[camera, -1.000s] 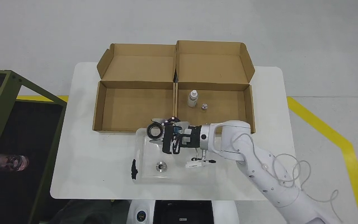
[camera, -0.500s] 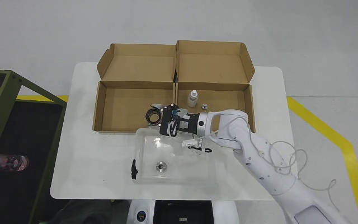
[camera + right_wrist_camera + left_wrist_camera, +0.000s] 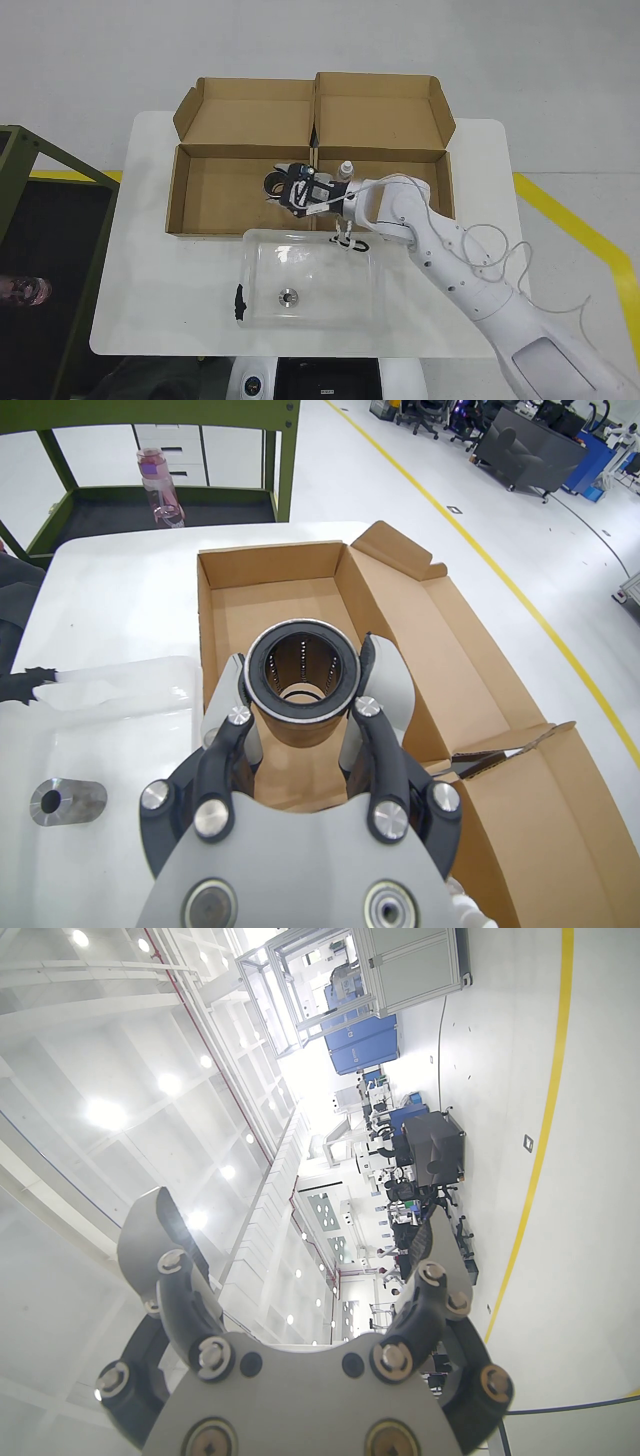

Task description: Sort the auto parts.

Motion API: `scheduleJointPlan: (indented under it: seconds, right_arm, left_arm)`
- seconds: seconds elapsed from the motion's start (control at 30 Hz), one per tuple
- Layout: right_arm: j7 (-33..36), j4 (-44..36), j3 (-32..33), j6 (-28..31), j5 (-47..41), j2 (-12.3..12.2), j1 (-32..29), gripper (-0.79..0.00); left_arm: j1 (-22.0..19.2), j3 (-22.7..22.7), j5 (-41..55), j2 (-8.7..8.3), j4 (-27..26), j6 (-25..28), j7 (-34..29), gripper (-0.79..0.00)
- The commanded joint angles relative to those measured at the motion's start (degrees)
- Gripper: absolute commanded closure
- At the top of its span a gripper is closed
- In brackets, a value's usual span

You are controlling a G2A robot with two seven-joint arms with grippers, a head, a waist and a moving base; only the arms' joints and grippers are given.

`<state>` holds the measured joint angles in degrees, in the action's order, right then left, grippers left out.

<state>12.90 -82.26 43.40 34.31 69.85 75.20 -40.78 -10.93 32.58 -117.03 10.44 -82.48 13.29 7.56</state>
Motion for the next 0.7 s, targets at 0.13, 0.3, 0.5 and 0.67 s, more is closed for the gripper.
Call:
scheduleJointPlan:
  seconds: [0.13, 0.3, 0.5, 0.67]
  right_arm:
    - [-0.37, 6.64, -2.1, -1.41, -0.58, 1.67, 3.16, 0.0]
    - [-1.08, 11.17, -3.81, -2.38, -0.57, 3.1, 5.31, 0.0]
    - [-1.31, 15.87, -5.71, -3.21, -0.41, 4.77, 7.31, 0.0]
    - [-1.02, 19.04, -7.02, -4.12, 0.31, 6.05, 8.68, 0.0]
  left_arm:
    - [0.0, 0.0, 0.0, 0.0, 0.0, 0.0, 0.0, -0.785]
    - [0.0, 0.0, 0.0, 0.0, 0.0, 0.0, 0.0, -0.785]
    - [0.0, 0.0, 0.0, 0.0, 0.0, 0.0, 0.0, -0.785]
    - [0.0, 0.0, 0.0, 0.0, 0.0, 0.0, 0.0, -0.785]
